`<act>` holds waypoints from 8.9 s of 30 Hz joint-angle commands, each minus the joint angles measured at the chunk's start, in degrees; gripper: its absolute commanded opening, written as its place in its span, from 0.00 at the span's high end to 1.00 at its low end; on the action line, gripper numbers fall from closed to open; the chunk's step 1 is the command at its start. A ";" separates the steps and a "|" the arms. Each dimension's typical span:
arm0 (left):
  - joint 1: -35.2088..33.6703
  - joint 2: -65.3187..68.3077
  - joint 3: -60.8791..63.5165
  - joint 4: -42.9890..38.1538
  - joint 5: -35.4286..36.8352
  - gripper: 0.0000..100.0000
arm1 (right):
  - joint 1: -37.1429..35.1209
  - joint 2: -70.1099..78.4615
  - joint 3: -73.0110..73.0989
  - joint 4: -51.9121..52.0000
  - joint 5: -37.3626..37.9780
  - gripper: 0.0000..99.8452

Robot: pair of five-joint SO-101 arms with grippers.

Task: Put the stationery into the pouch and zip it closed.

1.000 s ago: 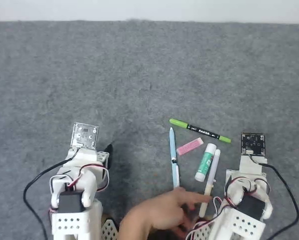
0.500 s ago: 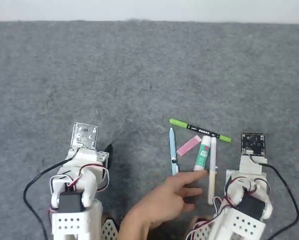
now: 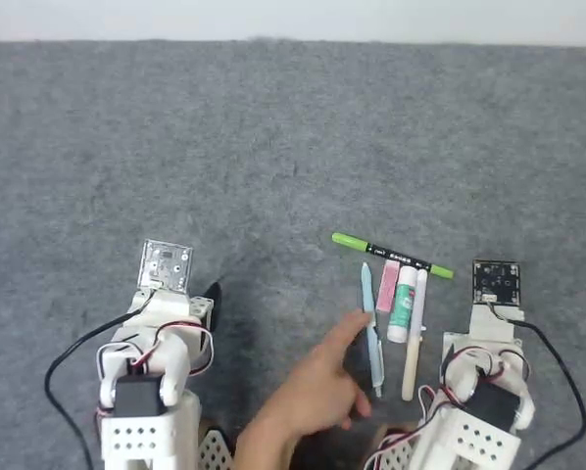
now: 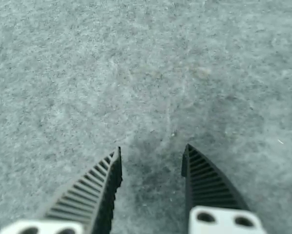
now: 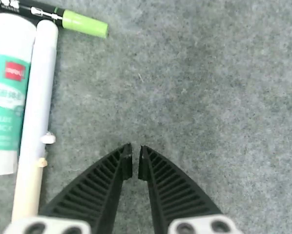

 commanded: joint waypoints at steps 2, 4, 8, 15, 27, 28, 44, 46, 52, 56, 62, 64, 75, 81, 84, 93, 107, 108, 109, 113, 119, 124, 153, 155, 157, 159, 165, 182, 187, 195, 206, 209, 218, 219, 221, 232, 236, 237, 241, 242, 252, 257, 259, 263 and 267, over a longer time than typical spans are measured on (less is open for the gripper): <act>0.35 -1.32 -0.57 0.62 -0.35 0.81 | 0.48 -1.01 1.05 0.40 -0.26 0.96; 0.35 -1.32 -0.57 0.62 -0.35 0.81 | 0.48 -1.01 1.05 0.40 -0.26 0.96; 0.35 -1.32 -0.57 0.62 -0.35 0.81 | 0.48 -0.92 1.05 0.40 -0.26 0.96; 0.26 -1.23 -0.57 0.62 -0.35 0.81 | 0.48 -0.92 1.05 0.40 -0.26 0.96; 0.18 -1.23 -0.57 0.62 -0.35 0.81 | 0.40 -0.92 1.05 0.40 -0.26 0.96; 0.18 -1.23 -0.57 0.62 -0.35 0.81 | 0.40 -0.92 1.05 0.40 -0.26 0.96; 0.09 -1.23 -0.57 0.62 -0.35 0.81 | 0.40 -0.92 1.05 0.40 -0.26 0.96; 0.09 -1.23 -0.57 0.62 -0.35 0.81 | 0.40 -0.92 1.05 0.40 -0.26 0.96; 0.09 -1.23 -0.57 0.62 -0.35 0.81 | 0.40 -0.92 1.05 0.40 -0.26 0.96; 0.09 -1.23 -0.57 0.62 -0.35 0.81 | 0.40 -0.92 1.05 0.40 -0.26 0.96; 0.09 -1.23 -0.57 0.62 -0.35 0.81 | 0.40 -0.92 1.05 0.40 -0.26 0.96; 0.09 -1.23 -0.57 0.62 -0.35 0.81 | 0.40 -0.92 1.05 0.40 -0.26 0.96; 0.09 -1.23 -0.57 0.62 -0.35 0.81 | 0.40 -0.92 1.05 0.40 -0.26 0.96; 0.09 -1.23 -0.57 0.62 -0.35 0.81 | 0.40 -0.92 1.05 0.40 -0.26 0.96; 0.09 -1.23 -0.57 0.62 -0.35 0.81 | 0.40 -0.92 1.05 0.40 -0.26 0.96; 0.09 -1.23 -0.57 0.62 -0.35 0.81 | 0.40 -0.92 1.05 0.40 -0.26 0.96; 0.09 -1.23 -0.57 0.62 -0.35 0.81 | 0.40 -0.92 1.05 0.40 -0.26 0.96; 0.09 -1.23 -0.57 0.62 -0.35 0.81 | 0.40 -0.92 1.05 0.40 -0.26 0.96; 0.00 -1.23 -0.57 0.62 -0.35 0.81 | 0.40 -0.92 1.05 0.40 -0.26 0.96; 0.00 -1.23 -0.57 0.62 -0.35 0.81 | 0.40 -0.92 1.05 0.40 -0.26 0.96; 0.00 -1.23 -0.57 0.62 -0.35 0.81 | 0.40 -0.92 1.05 0.40 -0.26 0.96; 0.00 -1.23 -0.57 0.62 -0.35 0.81 | 0.66 -0.92 1.05 0.40 -0.26 0.96; 0.00 -1.23 -0.57 0.62 -0.35 0.81 | -6.73 -0.84 1.05 0.31 -0.62 0.96; 0.00 -1.23 -0.57 0.62 -0.35 0.81 | -8.75 -0.84 1.05 0.31 -0.62 0.96; 0.00 -1.23 -0.57 0.62 -0.35 0.81 | -11.03 -0.84 1.05 0.31 -0.62 0.96; 0.00 -1.23 -0.57 0.62 -0.35 0.81 | -14.02 -0.84 1.05 0.04 -0.62 0.96; 0.79 -1.23 -0.57 0.62 -0.26 0.81 | -28.79 -0.92 1.05 -3.03 -0.09 0.96; -12.31 -1.23 -0.57 4.84 -9.14 0.81 | -21.23 0.31 -15.56 -6.73 0.00 0.96; -12.31 -1.23 -0.57 5.19 -9.14 0.81 | -28.26 14.02 -18.64 -9.36 -0.26 0.96; -12.31 -1.23 -0.57 5.19 -9.14 0.81 | -45.85 49.63 -28.84 -11.30 -0.53 0.96; -12.31 -1.23 -0.57 5.10 -9.05 0.81 | -53.93 59.30 -30.15 -16.66 -0.70 0.96; -12.31 -1.23 -0.57 5.10 -9.05 0.81 | -53.85 62.73 -31.03 -19.74 -0.70 0.96; -12.31 -1.23 -0.57 5.27 -9.05 0.81 | -44.62 81.27 -47.12 -23.60 -2.29 0.96; -12.31 -1.23 -0.57 5.27 -9.05 0.81 | -44.70 83.38 -49.23 -23.52 -2.90 0.96; -12.31 -1.23 -0.57 5.27 -9.05 0.81 | -44.88 86.73 -52.84 -23.08 -4.75 0.96; -12.31 -1.23 -0.57 5.10 -9.05 0.81 | -46.02 83.74 -59.52 -8.66 -30.42 0.94; -12.31 -1.23 -0.57 5.10 -9.05 0.81 | -51.65 83.82 -56.97 -8.92 -28.92 0.88; -12.22 -1.23 -0.57 5.10 -9.05 0.81 | -53.14 83.82 -55.82 -9.80 -29.36 0.87; -12.22 -1.23 -0.57 5.10 -9.05 0.81 | -56.22 83.65 -52.40 -13.49 -32.53 0.86; -12.22 -1.23 -0.57 5.10 -9.05 0.81 | -56.57 83.82 -52.22 -13.76 -33.93 0.86; -12.22 -1.23 -0.57 5.10 -9.05 0.81 | -56.84 83.82 -49.14 -14.64 -36.40 0.87; -12.22 -1.23 -0.57 5.10 -9.05 0.81 | -56.84 83.82 -45.71 -16.48 -35.96 0.86; -12.22 -1.23 -0.57 5.10 -9.05 0.81 | -56.84 83.82 -45.54 -16.84 -35.96 0.86; -12.22 -1.23 -0.57 5.10 -9.05 0.81 | -56.84 83.82 -44.92 -16.57 -35.96 0.86; -12.22 -1.23 -0.57 5.10 -9.05 0.81 | -56.75 83.82 -44.22 -16.31 -35.87 0.86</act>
